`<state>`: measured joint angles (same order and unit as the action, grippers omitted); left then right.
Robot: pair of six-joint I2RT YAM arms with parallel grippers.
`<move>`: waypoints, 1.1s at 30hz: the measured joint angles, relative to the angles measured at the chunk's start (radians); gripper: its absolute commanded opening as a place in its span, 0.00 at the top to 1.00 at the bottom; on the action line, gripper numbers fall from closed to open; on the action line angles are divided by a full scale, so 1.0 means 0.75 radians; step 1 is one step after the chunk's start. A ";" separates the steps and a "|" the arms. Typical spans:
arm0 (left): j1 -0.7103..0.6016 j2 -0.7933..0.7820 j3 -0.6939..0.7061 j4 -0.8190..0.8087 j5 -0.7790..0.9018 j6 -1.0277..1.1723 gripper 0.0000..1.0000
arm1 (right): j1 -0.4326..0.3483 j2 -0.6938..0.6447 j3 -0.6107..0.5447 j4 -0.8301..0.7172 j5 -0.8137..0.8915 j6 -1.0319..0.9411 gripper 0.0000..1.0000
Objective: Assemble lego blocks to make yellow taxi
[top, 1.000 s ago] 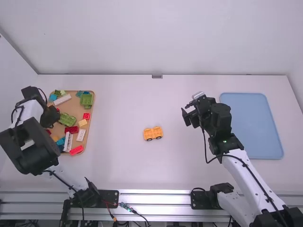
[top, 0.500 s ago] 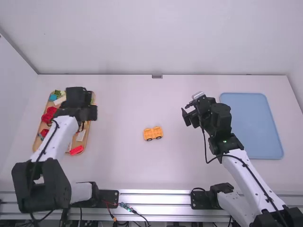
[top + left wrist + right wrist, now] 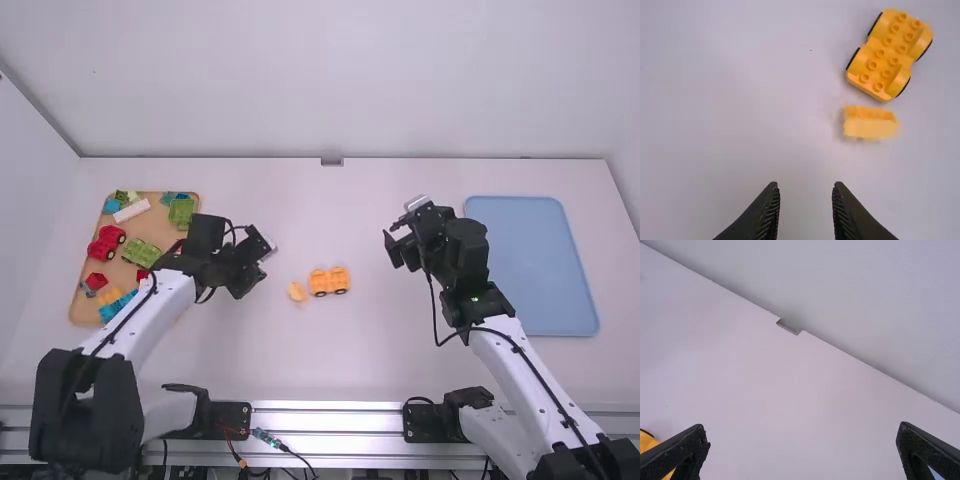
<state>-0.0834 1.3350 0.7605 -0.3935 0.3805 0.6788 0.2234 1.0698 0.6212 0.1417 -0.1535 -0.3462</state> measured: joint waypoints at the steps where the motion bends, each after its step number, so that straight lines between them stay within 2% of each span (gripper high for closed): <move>1: 0.000 0.010 0.000 0.004 0.004 0.006 0.71 | 0.000 0.000 0.000 -0.003 -0.001 0.000 0.01; 3: 0.001 0.043 -0.002 0.031 0.027 0.035 0.62 | 0.000 0.000 0.000 -0.013 -0.001 0.000 0.01; 4: 0.001 0.052 -0.002 0.049 0.042 0.041 0.52 | 0.000 0.000 0.000 -0.015 -0.001 0.000 0.01; 5: 0.001 0.052 -0.002 0.049 0.042 0.041 0.52 | 0.000 0.000 0.000 -0.015 -0.001 0.000 0.01; 6: 0.002 0.056 -0.002 0.072 0.054 0.047 0.45 | 0.000 0.000 0.000 -0.018 -0.001 0.000 0.01; 8: 0.001 0.056 -0.002 0.084 0.065 0.052 0.41 | 0.000 0.000 0.000 -0.021 -0.002 0.000 0.01; 9: 0.001 0.056 -0.002 0.086 0.073 0.058 0.33 | 0.000 0.000 0.000 -0.024 -0.001 -0.001 0.01; 16: 0.001 0.056 -0.002 -0.051 0.189 0.086 0.29 | 0.000 0.000 0.000 -0.054 -0.002 -0.001 0.01; 17: 0.001 0.057 -0.002 -0.084 0.210 0.109 0.25 | 0.000 0.000 0.000 -0.056 -0.002 0.002 0.01; 19: 0.001 0.057 -0.003 -0.162 0.267 0.216 0.01 | 0.000 0.000 0.000 -0.054 -0.003 0.001 0.01; 22: -0.013 0.057 -0.009 -0.246 0.376 0.434 0.01 | 0.000 0.000 0.000 -0.055 -0.025 0.000 0.01; 26: -0.025 0.057 -0.044 -0.246 0.466 0.596 0.01 | 0.000 0.000 0.000 -0.059 -0.036 -0.002 0.01; 33: -0.058 0.056 -0.136 0.014 0.499 0.473 0.01 | 0.000 0.000 0.000 -0.055 -0.040 0.001 0.01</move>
<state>-0.1268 1.3773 0.6586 -0.3828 0.7547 1.0336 0.2234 1.0698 0.6212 0.1001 -0.1837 -0.3458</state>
